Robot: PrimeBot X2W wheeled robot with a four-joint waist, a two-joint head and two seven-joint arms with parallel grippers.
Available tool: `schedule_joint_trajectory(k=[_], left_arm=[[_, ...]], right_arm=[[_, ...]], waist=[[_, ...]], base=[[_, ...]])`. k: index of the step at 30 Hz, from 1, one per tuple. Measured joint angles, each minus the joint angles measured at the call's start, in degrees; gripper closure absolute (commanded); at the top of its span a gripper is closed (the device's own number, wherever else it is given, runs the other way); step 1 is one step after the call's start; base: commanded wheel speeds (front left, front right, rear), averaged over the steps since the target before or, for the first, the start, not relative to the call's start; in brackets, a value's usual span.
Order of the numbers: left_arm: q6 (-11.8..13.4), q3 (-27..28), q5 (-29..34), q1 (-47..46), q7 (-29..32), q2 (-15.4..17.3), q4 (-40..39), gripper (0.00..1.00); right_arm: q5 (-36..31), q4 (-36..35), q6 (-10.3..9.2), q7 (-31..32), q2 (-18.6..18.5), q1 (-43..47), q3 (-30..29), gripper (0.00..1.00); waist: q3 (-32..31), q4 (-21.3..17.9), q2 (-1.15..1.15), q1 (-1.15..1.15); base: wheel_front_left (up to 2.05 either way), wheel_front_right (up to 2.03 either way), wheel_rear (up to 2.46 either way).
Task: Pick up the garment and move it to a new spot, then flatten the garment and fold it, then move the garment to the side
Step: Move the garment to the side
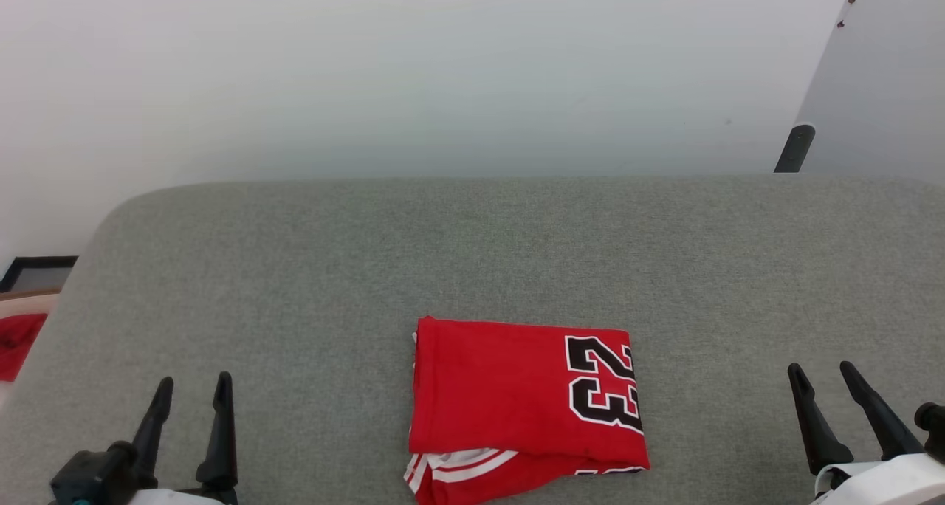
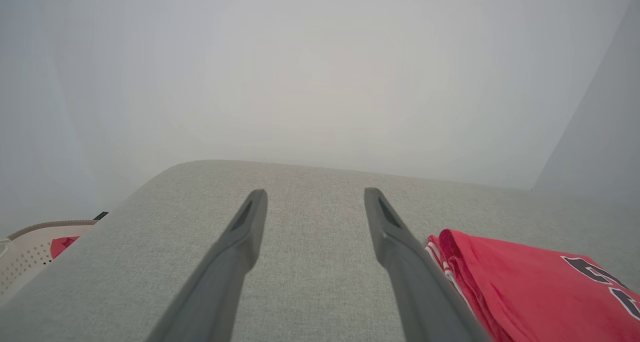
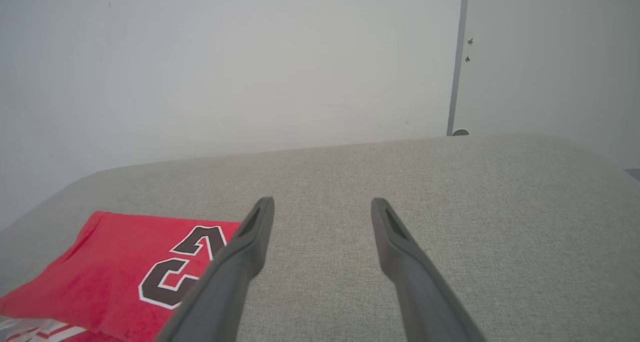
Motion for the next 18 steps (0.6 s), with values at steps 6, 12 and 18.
schedule_joint_trajectory(k=[6, 12, 18], left_arm=[[0.00, -0.29, 0.25, -0.03, 0.00, -0.23, -0.07, 0.00], [0.00, 0.66, 0.86, -0.04, 0.00, -0.44, -0.05, 0.00], [0.00, 0.67, 1.24, 0.26, 0.00, -0.30, -0.27, 0.00]], right_arm=[[-0.13, -0.47, 0.00, 1.25, 0.08, 0.03, 0.69, 0.00], [-0.24, -0.44, 0.00, 2.94, 0.04, -0.35, 2.29, 0.00], [-0.21, 0.46, 0.00, 6.22, -0.40, -1.91, 5.13, 0.00]], waist=[[0.13, 0.93, 0.00, 0.00], [0.30, 3.08, 0.00, 0.00], [0.62, 5.54, 0.00, 0.00]], base=[[0.00, 0.00, 0.00], [0.00, 0.00, 0.00], [0.00, 0.00, 0.00]])
